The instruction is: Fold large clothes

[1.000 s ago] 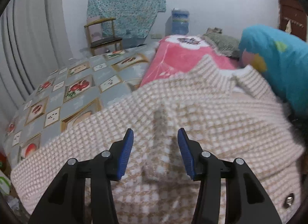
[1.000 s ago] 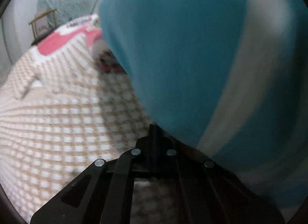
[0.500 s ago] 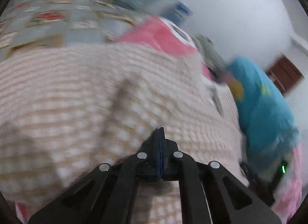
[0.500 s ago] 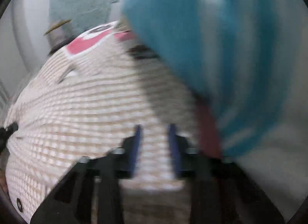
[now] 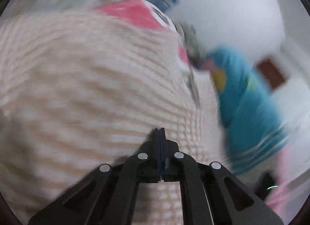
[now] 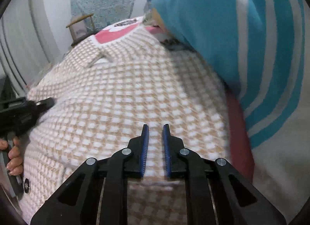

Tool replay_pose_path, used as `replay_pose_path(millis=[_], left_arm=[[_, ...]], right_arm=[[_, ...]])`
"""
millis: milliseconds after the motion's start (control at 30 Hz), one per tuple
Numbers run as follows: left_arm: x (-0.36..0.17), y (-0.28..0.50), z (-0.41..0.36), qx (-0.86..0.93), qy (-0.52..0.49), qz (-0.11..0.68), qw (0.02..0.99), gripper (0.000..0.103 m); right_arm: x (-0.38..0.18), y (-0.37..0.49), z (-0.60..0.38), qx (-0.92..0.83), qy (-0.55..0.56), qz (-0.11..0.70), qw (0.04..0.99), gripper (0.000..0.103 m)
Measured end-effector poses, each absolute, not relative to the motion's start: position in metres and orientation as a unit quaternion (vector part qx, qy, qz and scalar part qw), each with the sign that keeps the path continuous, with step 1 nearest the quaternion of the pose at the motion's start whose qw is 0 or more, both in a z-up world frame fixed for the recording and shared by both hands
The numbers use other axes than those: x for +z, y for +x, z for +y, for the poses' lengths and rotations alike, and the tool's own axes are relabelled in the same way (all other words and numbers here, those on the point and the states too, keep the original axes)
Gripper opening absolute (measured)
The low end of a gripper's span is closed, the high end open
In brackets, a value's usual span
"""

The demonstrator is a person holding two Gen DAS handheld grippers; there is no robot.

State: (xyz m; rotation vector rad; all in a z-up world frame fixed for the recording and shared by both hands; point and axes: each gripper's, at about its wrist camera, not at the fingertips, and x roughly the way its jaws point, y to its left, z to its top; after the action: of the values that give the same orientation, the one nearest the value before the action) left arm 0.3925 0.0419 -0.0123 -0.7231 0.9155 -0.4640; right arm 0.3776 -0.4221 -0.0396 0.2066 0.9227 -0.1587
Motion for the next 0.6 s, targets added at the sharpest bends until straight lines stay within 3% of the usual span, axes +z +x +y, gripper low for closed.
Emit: replay_pose_path(millis=[100, 200, 300, 433, 533, 600], left_arm=[[0.001, 0.377, 0.070, -0.145, -0.320, 0.413, 0.840, 0.004], [0.028, 0.371, 0.041, -0.097, -0.208, 0.436, 0.870, 0.003], [0.062, 0.363, 0.001, -0.113, -0.121, 0.401, 0.901, 0.003], [0.058, 0.362, -0.037, -0.219, -0.200, 0.418, 0.859, 0.003], [0.008, 0.371, -0.044, -0.236, -0.281, 0.471, 0.802, 0.006], [-0.011, 0.367, -0.019, -0.252, -0.339, 0.458, 0.782, 0.004]], right_arm=[[-0.038, 0.369, -0.415, -0.087, 0.068, 0.442, 0.890, 0.012], [-0.034, 0.367, -0.413, -0.093, 0.050, 0.442, 0.891, 0.012], [-0.038, 0.370, -0.412, -0.090, 0.052, 0.436, 0.894, 0.012], [-0.040, 0.361, -0.406, -0.099, 0.029, 0.429, 0.897, 0.014], [-0.040, 0.363, -0.409, -0.093, 0.041, 0.428, 0.898, 0.014], [-0.040, 0.361, -0.410, -0.090, 0.046, 0.429, 0.898, 0.014]])
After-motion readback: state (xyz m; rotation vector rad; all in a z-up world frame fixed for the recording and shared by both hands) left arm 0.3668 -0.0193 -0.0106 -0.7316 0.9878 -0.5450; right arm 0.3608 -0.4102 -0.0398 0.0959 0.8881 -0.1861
